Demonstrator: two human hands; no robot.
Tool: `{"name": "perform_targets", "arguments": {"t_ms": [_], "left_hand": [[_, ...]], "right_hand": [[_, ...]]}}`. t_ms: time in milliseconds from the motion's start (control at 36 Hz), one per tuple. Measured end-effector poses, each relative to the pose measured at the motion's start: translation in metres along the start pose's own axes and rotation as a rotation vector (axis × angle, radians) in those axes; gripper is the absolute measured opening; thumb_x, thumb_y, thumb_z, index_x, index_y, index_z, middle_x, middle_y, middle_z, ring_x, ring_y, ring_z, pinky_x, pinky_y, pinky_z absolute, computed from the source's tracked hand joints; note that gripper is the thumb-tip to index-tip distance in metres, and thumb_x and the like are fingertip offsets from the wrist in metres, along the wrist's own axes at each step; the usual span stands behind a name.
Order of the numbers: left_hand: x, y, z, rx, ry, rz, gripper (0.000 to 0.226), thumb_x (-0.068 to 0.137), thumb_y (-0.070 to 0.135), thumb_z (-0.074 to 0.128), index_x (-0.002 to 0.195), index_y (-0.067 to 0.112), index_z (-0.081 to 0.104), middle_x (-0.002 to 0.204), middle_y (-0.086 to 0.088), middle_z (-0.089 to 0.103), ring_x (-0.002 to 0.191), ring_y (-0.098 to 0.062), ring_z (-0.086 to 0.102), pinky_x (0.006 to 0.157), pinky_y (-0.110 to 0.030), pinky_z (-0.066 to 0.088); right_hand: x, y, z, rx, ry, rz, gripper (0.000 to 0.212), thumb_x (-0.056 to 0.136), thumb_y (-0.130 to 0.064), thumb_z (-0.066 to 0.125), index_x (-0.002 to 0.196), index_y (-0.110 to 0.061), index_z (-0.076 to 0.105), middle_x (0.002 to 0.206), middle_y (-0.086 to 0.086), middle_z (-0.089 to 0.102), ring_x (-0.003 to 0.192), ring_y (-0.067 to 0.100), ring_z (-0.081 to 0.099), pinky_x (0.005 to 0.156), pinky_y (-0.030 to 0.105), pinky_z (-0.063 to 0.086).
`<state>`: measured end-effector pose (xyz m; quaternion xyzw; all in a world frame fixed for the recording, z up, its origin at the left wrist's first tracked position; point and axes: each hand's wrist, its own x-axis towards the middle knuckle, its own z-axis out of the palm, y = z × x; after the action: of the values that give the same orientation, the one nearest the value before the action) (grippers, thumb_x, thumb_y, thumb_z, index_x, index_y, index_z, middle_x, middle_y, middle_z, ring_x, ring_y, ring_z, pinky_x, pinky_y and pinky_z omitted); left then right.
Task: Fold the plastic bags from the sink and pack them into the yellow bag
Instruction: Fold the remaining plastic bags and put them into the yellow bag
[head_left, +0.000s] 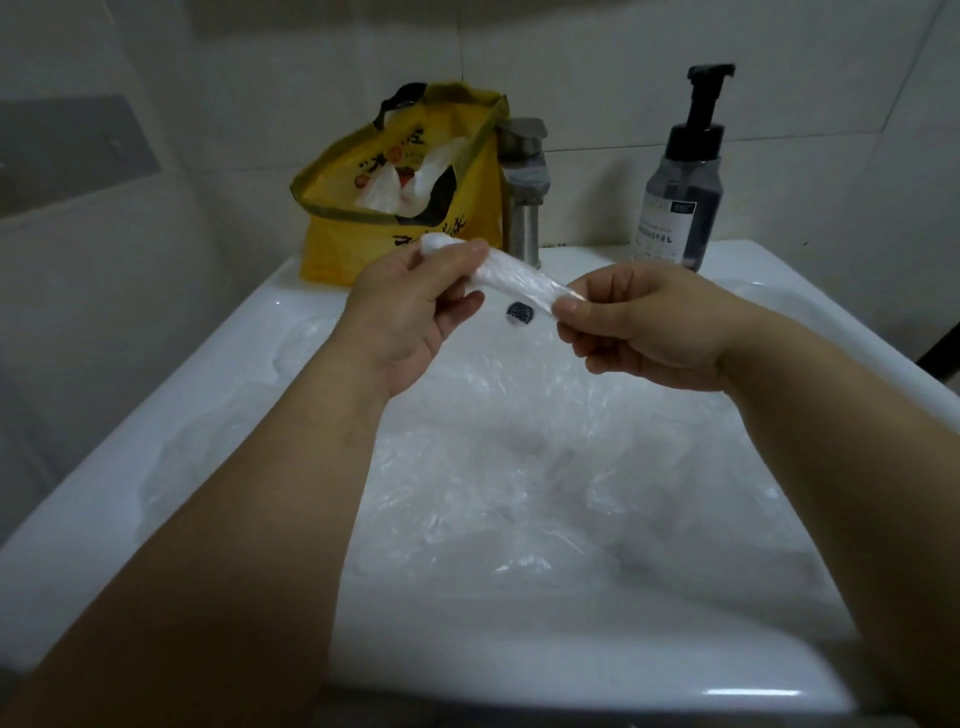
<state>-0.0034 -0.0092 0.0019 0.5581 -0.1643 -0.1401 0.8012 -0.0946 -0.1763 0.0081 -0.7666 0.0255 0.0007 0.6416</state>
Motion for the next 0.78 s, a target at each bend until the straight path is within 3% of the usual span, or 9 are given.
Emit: {"name": "perform_targets", "arguments": {"t_ms": [28, 83, 167, 222, 333, 417, 472, 583, 778], "left_hand": [[0.0, -0.001, 0.002, -0.079, -0.012, -0.007, 0.007, 0.086, 0.012, 0.066, 0.091, 0.011, 0.061, 0.07, 0.002, 0.065, 0.069, -0.005, 0.064, 0.071, -0.023, 0.056], [-0.003, -0.006, 0.006, -0.163, -0.112, -0.086, 0.039, 0.076, 0.028, 0.072, 0.106, 0.009, 0.057, 0.091, -0.005, 0.068, 0.092, -0.017, 0.067, 0.088, -0.034, 0.056], [-0.013, -0.021, 0.017, 0.186, -0.352, -0.224, 0.049, 0.073, 0.048, 0.062, 0.109, 0.016, 0.06, 0.11, -0.01, 0.066, 0.111, -0.028, 0.062, 0.098, -0.041, 0.051], [-0.016, -0.028, 0.023, 0.314, -0.396, -0.257, 0.044, 0.075, 0.052, 0.055, 0.106, 0.022, 0.061, 0.113, -0.012, 0.065, 0.108, -0.026, 0.063, 0.098, -0.04, 0.051], [-0.01, -0.026, 0.025, 0.296, -0.216, -0.187, 0.036, 0.1, 0.043, 0.042, 0.111, 0.018, 0.065, 0.1, -0.01, 0.068, 0.091, -0.019, 0.064, 0.092, -0.038, 0.053], [-0.007, -0.025, 0.022, 0.342, -0.148, -0.143, 0.039, 0.102, 0.043, 0.038, 0.109, 0.018, 0.068, 0.104, -0.008, 0.068, 0.1, -0.022, 0.064, 0.092, -0.038, 0.054], [-0.005, -0.02, 0.018, 0.337, -0.083, -0.114, 0.042, 0.102, 0.044, 0.038, 0.093, 0.021, 0.072, 0.096, -0.003, 0.068, 0.091, -0.017, 0.062, 0.075, -0.029, 0.053], [0.001, -0.016, 0.009, 0.398, 0.085, -0.086, 0.038, 0.098, 0.045, 0.049, 0.08, 0.02, 0.071, 0.067, 0.003, 0.049, 0.065, -0.008, 0.045, 0.048, -0.017, 0.04], [0.004, -0.013, -0.005, 0.375, 0.184, 0.047, 0.019, 0.086, 0.03, 0.072, 0.088, 0.015, 0.062, 0.067, 0.004, 0.056, 0.047, 0.0, 0.051, 0.045, -0.014, 0.043]], "right_hand": [[0.001, 0.001, 0.003, -0.015, 0.019, -0.019, 0.014, 0.093, -0.016, 0.056, 0.09, -0.007, 0.067, 0.067, 0.0, 0.062, 0.06, 0.009, 0.054, 0.058, 0.02, 0.049], [0.003, 0.003, 0.012, -0.013, 0.034, -0.05, 0.017, 0.094, -0.016, 0.054, 0.089, -0.004, 0.065, 0.066, 0.001, 0.06, 0.059, 0.01, 0.051, 0.057, 0.02, 0.047], [0.006, 0.005, 0.027, 0.047, 0.041, -0.083, 0.019, 0.097, -0.01, 0.05, 0.084, -0.003, 0.063, 0.064, 0.004, 0.058, 0.055, 0.01, 0.051, 0.053, 0.019, 0.045], [0.007, 0.007, 0.031, 0.072, 0.055, -0.088, 0.018, 0.097, -0.004, 0.048, 0.09, -0.001, 0.064, 0.065, 0.005, 0.06, 0.056, 0.012, 0.056, 0.051, 0.018, 0.047], [0.008, 0.01, 0.035, -0.009, 0.066, -0.115, 0.02, 0.096, -0.014, 0.053, 0.082, -0.015, 0.067, 0.071, 0.008, 0.06, 0.055, 0.012, 0.051, 0.051, 0.019, 0.044], [0.01, 0.011, 0.032, -0.052, 0.085, -0.083, 0.023, 0.095, -0.014, 0.056, 0.076, -0.007, 0.066, 0.065, 0.0, 0.061, 0.054, 0.011, 0.048, 0.052, 0.021, 0.044], [0.01, 0.01, 0.027, -0.054, 0.075, -0.039, 0.018, 0.094, -0.014, 0.057, 0.086, -0.002, 0.067, 0.064, 0.002, 0.061, 0.055, 0.01, 0.051, 0.053, 0.021, 0.046], [0.011, 0.01, 0.019, -0.018, 0.036, 0.023, 0.016, 0.092, -0.014, 0.059, 0.093, 0.001, 0.067, 0.062, 0.002, 0.061, 0.056, 0.011, 0.052, 0.054, 0.02, 0.046], [0.008, 0.01, 0.009, 0.018, -0.016, 0.065, 0.016, 0.092, -0.013, 0.059, 0.089, 0.001, 0.065, 0.063, 0.003, 0.06, 0.056, 0.011, 0.051, 0.054, 0.02, 0.046]]}}
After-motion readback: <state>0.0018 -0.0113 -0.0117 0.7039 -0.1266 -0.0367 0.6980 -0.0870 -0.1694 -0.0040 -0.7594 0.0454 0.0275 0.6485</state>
